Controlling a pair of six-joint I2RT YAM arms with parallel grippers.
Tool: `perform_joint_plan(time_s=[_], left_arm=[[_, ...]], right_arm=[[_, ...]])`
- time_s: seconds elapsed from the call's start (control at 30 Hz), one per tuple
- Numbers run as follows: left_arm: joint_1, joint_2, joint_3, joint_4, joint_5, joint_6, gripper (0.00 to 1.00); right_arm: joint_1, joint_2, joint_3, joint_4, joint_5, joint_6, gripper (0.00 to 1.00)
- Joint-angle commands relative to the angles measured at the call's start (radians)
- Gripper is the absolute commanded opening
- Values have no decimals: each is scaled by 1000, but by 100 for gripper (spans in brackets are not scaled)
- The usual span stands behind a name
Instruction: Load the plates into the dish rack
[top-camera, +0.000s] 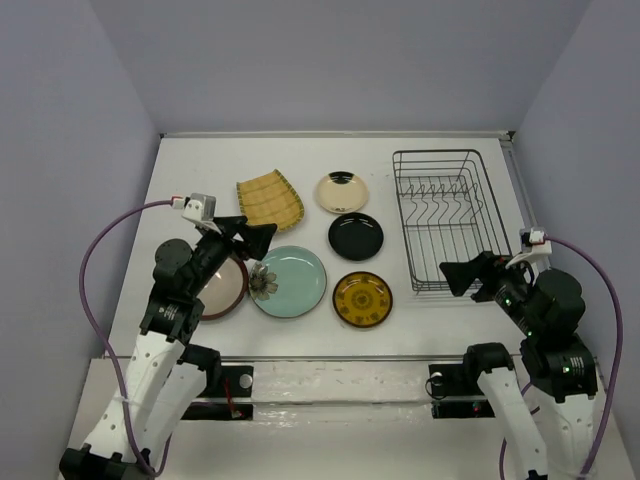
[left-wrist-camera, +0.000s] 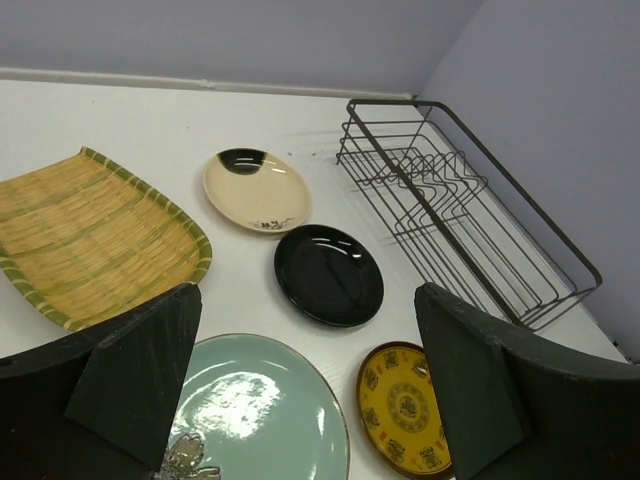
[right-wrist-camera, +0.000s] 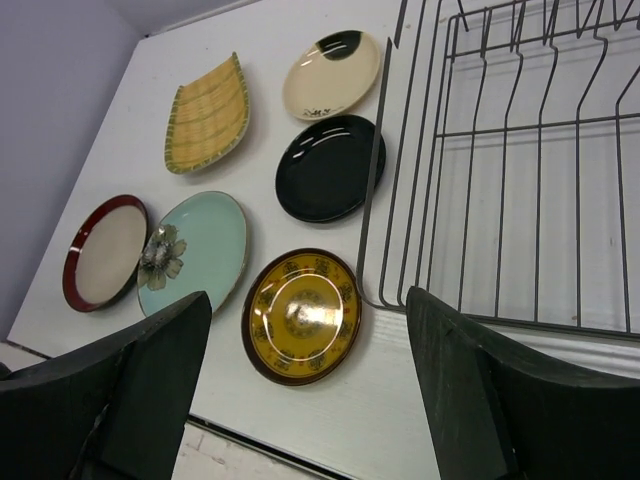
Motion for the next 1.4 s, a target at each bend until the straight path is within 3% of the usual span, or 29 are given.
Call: perform_joint_plan(time_s=[0.0, 0.3, 0.4, 0.5, 0.73, 0.87, 1.1, 1.37], left_arm=[[28, 31, 48, 23, -6, 2, 99], [137, 147, 62, 36, -29, -99, 99], [138, 228, 106, -27, -78, -117, 99], [131, 279, 111, -35, -38, -159, 99], [-28, 397, 120, -99, -135, -130, 95], [-246, 550, 189, -29, -231, -163, 93], [-340, 777, 249, 118, -258, -243, 81], [-398, 1007, 365, 140, -362, -217, 77]], right_arm=[[-6, -20, 6, 61, -30, -1, 83], [-6, -30, -7, 64, -62, -8, 72], [-6, -40, -10, 64, -70, -7, 70], [-6, -45, -8, 63, -70, -8, 70], [-6, -39, -13, 66, -80, -5, 69], [-6, -39, -14, 67, -77, -5, 69], [-6, -40, -14, 67, -83, -4, 69], [-6, -33, -16, 66, -85, -1, 69]])
